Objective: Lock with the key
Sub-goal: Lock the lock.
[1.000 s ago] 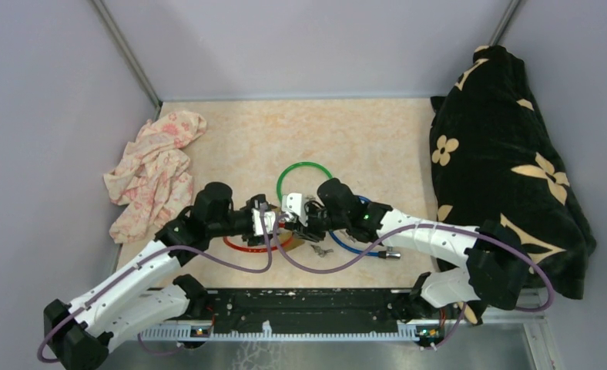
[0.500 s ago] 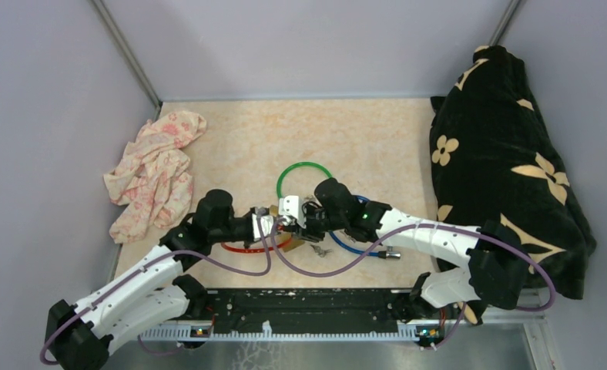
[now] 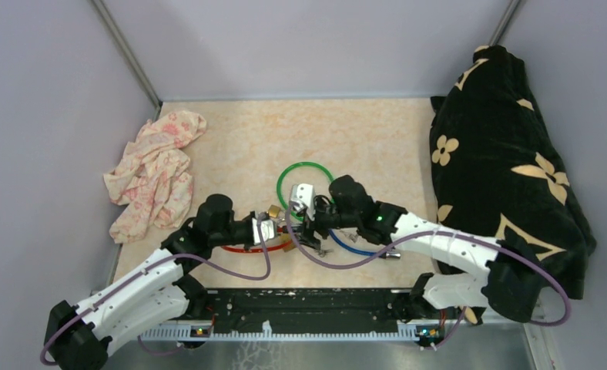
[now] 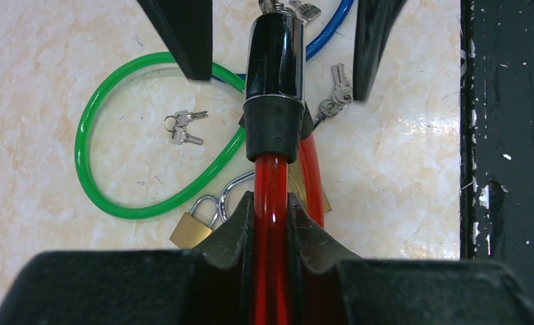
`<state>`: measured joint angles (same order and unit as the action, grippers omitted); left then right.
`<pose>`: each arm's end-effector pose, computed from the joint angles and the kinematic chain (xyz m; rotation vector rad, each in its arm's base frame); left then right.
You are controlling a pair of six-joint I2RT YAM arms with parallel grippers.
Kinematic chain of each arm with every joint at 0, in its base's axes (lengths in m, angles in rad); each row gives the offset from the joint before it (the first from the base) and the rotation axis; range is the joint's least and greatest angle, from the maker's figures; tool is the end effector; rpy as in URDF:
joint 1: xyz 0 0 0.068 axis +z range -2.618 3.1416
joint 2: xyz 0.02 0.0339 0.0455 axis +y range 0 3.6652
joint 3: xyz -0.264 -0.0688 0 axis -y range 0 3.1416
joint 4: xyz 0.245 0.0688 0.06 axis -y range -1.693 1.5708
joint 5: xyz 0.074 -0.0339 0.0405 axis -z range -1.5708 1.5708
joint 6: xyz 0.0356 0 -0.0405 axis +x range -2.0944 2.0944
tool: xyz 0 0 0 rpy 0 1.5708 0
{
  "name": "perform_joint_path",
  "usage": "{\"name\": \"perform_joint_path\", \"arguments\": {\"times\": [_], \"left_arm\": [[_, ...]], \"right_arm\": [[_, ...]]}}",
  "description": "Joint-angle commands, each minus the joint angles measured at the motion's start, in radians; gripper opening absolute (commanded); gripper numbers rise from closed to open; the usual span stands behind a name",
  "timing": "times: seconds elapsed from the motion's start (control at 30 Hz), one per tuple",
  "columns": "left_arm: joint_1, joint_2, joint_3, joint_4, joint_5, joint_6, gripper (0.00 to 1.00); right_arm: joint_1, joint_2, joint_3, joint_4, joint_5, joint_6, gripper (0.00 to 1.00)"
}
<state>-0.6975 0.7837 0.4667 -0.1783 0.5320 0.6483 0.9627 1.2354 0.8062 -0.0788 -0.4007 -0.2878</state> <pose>0.1238 -0.1273 0.2307 1.5113 1.3711 -0.5781 0.1452 0.2329 0.2635 -1.4499 1.5750 0.8210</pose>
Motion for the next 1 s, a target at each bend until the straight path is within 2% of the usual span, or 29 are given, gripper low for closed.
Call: {"name": "perform_joint_path", "arguments": {"times": [0.0, 0.03, 0.13, 0.37, 0.67, 0.97], "left_arm": [[0.006, -0.001, -0.033, -0.023, -0.006, 0.005, 0.0], [0.005, -0.003, -0.033, -0.021, -0.007, 0.004, 0.0], [0.007, -0.004, -0.03, -0.02, -0.007, 0.008, 0.0], [0.01, -0.001, -0.031, -0.018, 0.0, 0.008, 0.0], [0.01, 0.011, -0.023, -0.016, 0.012, 0.005, 0.0], [0.01, 0.012, -0.023, -0.017, 0.021, 0.008, 0.0]], "right_arm": [[-0.097, -0.149, -0.05, 0.057, -0.121, 0.169, 0.73], [-0.135, -0.182, -0.074, 0.068, -0.155, 0.207, 0.77], [-0.217, -0.281, -0.166, 0.133, -0.189, 0.308, 0.74], [-0.225, -0.384, -0.321, 0.314, -0.149, 0.395, 0.5], [-0.225, -0.262, -0.302, 0.417, -0.218, 0.402, 0.45], [-0.225, -0.209, -0.287, 0.438, -0.235, 0.396, 0.31]]}}
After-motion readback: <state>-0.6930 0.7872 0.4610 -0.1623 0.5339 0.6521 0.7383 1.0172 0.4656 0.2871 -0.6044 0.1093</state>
